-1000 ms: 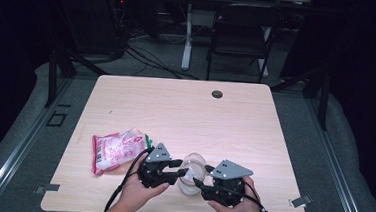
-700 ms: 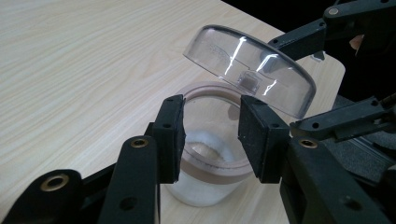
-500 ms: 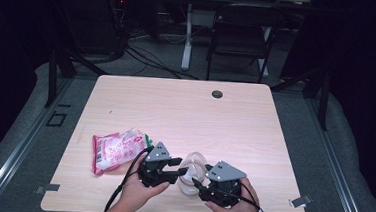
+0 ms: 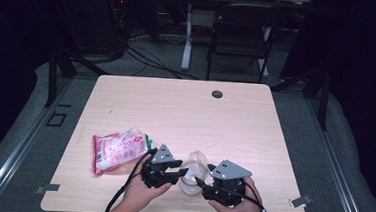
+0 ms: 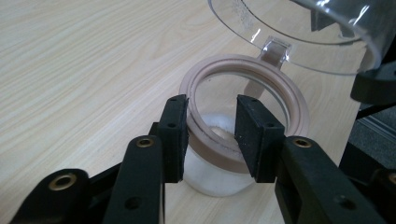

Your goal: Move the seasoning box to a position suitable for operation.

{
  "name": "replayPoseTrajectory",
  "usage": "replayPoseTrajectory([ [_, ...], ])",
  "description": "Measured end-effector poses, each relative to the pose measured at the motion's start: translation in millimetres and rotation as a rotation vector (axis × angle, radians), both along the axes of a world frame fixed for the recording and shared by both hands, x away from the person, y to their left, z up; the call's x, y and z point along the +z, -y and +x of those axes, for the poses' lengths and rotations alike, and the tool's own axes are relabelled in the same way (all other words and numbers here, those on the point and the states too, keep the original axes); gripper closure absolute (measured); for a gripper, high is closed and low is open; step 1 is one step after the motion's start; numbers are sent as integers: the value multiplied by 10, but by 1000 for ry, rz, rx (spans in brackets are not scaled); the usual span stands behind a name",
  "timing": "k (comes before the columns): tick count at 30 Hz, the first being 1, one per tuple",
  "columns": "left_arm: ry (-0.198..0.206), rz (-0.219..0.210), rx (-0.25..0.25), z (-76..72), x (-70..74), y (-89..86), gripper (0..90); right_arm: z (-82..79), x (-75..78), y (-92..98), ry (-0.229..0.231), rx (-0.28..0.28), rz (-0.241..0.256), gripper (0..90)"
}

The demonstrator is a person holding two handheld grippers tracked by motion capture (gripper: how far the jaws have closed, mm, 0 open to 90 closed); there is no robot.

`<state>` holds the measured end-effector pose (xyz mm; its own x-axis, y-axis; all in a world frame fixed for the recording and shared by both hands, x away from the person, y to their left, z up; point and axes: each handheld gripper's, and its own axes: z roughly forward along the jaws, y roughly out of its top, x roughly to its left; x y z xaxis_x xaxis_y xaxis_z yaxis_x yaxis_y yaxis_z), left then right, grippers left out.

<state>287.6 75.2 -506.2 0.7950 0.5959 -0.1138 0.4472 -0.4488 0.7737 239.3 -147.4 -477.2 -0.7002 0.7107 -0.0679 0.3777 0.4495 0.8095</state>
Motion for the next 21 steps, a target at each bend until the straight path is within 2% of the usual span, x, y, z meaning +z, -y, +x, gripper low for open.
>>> replayPoseTrajectory([
  [4, 11, 3, -5, -1, -14, 0, 655, 5, 11, 55, -9, -8, 14, 459],
  [8, 25, -7, 6, -14, -25, 2, 670, 0, 26, 120, -12, -17, 47, 468],
  [14, 35, 4, -4, -17, -20, -4, 684, -4, 48, 252, -23, -38, 89, 483],
  [18, 38, 4, -6, -15, -20, -4, 684, -2, 42, 349, -31, -63, 116, 491],
  [21, 38, 3, -7, -16, -21, -5, 684, -1, 35, 413, -35, -86, 115, 515],
])
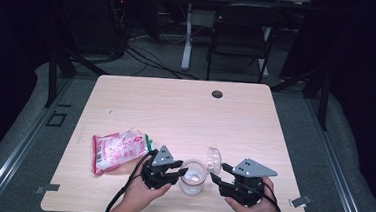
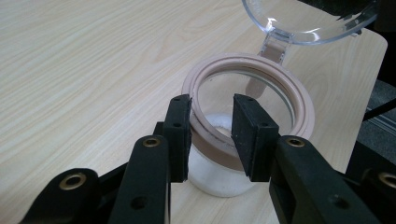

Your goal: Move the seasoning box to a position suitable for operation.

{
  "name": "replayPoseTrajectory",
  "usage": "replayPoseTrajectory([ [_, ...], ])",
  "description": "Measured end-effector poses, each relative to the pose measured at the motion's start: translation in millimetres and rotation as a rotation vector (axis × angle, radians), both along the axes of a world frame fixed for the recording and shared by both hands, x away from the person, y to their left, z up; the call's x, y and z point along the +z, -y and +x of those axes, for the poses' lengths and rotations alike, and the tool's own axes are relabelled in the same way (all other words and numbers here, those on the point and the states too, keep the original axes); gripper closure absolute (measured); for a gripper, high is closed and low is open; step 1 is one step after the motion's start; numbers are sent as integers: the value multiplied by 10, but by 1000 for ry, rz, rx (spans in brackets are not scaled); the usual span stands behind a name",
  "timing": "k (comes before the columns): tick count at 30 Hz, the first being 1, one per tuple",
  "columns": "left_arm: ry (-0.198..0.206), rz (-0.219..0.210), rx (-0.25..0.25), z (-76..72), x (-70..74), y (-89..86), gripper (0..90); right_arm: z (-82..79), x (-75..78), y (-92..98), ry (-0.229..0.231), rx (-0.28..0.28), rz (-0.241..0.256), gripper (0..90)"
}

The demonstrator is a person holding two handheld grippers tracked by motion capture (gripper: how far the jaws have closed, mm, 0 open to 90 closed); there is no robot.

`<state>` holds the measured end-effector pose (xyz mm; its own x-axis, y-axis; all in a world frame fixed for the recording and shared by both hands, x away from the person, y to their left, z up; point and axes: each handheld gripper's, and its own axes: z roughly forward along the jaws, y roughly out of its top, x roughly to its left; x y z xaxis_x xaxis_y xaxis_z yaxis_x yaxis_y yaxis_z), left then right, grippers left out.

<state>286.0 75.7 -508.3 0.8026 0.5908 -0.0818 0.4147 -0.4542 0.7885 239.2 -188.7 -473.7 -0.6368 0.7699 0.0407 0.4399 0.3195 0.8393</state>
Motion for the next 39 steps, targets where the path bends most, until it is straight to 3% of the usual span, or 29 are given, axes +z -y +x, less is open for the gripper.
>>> replayPoseTrajectory([
  [5, -2, 1, -2, -2, 0, 0, 685, 21, -43, 69, -30, 0, 41, 523],
  [9, -2, 1, -1, -3, 1, 0, 685, 25, -76, 37, -33, -2, 26, 520],
  [21, 2, 2, 3, -2, 0, 4, 685, 119, -244, -77, -70, -27, 48, 489],
  [26, 9, 4, 9, -13, -7, 14, 660, 193, -326, -124, -81, -28, 25, 518],
  [33, 20, -26, 38, 3, 24, -41, 636, 242, -347, -107, -56, -37, 37, 605],
  [39, 23, -26, 59, 9, 52, -121, 630, 313, -352, -56, -57, -55, 52, 653],
])
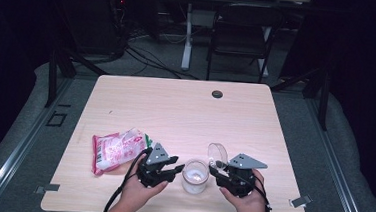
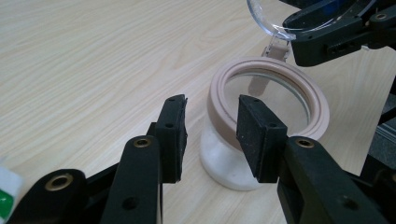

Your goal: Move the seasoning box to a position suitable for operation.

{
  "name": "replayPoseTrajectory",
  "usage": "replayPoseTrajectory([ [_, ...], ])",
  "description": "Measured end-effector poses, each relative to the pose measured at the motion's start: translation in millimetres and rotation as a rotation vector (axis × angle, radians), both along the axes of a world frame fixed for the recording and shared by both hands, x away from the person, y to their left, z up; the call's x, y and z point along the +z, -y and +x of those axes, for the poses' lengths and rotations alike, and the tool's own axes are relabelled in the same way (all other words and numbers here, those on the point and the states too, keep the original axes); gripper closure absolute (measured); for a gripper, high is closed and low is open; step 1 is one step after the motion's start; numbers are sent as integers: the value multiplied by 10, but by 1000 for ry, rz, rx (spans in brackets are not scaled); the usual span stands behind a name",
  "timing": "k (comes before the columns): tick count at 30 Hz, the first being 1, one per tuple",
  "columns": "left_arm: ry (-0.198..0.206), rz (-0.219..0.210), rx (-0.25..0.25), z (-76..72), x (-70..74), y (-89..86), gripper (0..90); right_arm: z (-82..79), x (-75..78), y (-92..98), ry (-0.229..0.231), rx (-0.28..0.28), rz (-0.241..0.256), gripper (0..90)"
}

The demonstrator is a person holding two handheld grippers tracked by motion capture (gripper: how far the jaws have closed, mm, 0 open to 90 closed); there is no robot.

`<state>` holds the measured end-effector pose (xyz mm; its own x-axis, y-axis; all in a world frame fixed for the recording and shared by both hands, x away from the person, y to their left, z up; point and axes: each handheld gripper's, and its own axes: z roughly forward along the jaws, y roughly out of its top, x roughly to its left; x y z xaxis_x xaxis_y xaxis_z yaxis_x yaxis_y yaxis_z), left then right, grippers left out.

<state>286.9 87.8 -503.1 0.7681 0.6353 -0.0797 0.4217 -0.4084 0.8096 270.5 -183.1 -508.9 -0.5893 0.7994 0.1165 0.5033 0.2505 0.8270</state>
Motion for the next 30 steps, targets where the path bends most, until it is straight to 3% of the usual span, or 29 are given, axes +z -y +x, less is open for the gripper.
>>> replayPoseTrajectory([
  [9, 5, -9, 51, 6, 36, -175, 626, 209, 6, 53, -21, -2, 26, 710],
  [16, 9, -16, 103, 17, 57, -363, 611, 332, -2, 104, -57, 35, 64, 727],
  [30, 24, -29, 238, 26, 61, -846, 571, 472, -33, 172, -42, 22, 104, 706],
])
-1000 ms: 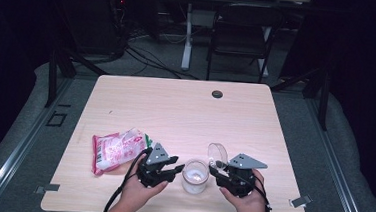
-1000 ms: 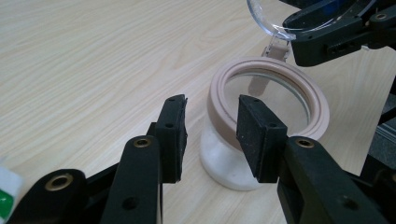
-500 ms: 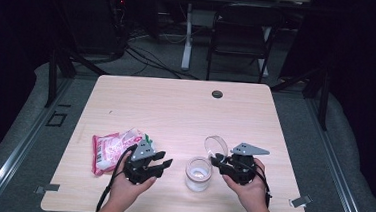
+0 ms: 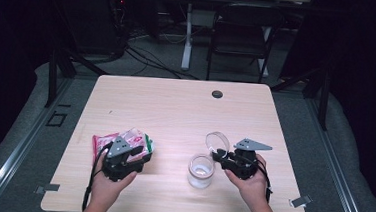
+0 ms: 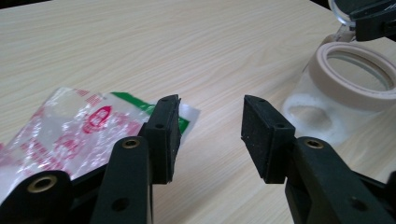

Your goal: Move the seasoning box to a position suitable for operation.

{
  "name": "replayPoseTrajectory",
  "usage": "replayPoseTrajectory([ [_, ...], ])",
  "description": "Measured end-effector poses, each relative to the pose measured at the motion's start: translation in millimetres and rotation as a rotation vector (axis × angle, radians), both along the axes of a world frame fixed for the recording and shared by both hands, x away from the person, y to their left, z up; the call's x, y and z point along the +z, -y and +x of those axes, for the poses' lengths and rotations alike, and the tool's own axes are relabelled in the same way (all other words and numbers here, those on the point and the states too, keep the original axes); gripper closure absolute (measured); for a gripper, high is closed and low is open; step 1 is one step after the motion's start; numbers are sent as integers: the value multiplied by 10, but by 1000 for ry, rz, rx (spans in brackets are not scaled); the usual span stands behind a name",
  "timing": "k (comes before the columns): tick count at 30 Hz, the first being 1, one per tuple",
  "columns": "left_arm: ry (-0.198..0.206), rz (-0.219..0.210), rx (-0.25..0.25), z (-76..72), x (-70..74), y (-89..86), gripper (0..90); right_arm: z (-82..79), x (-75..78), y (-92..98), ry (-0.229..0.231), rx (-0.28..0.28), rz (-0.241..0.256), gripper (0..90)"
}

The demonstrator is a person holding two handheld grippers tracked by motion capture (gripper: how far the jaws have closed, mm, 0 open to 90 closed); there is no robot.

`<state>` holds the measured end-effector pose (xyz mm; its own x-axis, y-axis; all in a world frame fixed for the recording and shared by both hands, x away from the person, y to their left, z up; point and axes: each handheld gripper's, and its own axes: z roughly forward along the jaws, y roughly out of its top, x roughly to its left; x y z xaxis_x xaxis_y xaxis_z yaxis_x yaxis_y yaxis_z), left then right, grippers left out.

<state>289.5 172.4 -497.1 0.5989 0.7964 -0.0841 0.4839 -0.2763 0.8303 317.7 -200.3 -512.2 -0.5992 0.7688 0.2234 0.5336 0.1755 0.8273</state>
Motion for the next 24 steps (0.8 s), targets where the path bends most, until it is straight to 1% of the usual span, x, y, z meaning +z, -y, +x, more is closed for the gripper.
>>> replayPoseTrajectory([
  [1, 1, 0, 7, 2, -3, -26, 566, 9, 4, 11, -2, 1, -7, 700],
  [2, 2, -3, 15, 6, -7, -49, 561, 21, 0, 17, 4, -5, 0, 696],
  [3, 2, 1, 20, 10, -8, -73, 558, 31, 1, 32, 0, -8, 0, 695],
  [6, -2, -1, 35, 22, -21, -123, 555, 59, 2, 68, -3, -11, 25, 682],
  [8, -7, 4, 35, 34, -31, -152, 548, 68, 3, 82, -5, -13, 23, 666],
  [10, -21, 15, 23, 55, -39, -179, 528, 66, 0, 85, -6, -20, 27, 632],
  [13, -15, 16, 25, 66, -40, -233, 518, 35, 10, 110, -10, -14, 35, 584],
  [17, -10, 24, 43, 74, -40, -291, 510, -22, 7, 126, 4, -34, 36, 586],
  [18, -12, 31, 45, 79, -43, -303, 505, -33, 0, 128, 7, -37, 47, 596],
  [19, -16, 39, 45, 83, -47, -314, 501, -45, -2, 132, 6, -41, 45, 603],
  [20, -17, 41, 49, 87, -55, -324, 498, -52, 1, 144, 4, -39, 30, 613],
  [22, -8, 51, 47, 95, -65, -344, 474, -60, -3, 153, 1, -42, 32, 632],
  [24, -5, 50, 49, 99, -75, -356, 463, -57, -2, 172, 2, -47, 32, 644],
])
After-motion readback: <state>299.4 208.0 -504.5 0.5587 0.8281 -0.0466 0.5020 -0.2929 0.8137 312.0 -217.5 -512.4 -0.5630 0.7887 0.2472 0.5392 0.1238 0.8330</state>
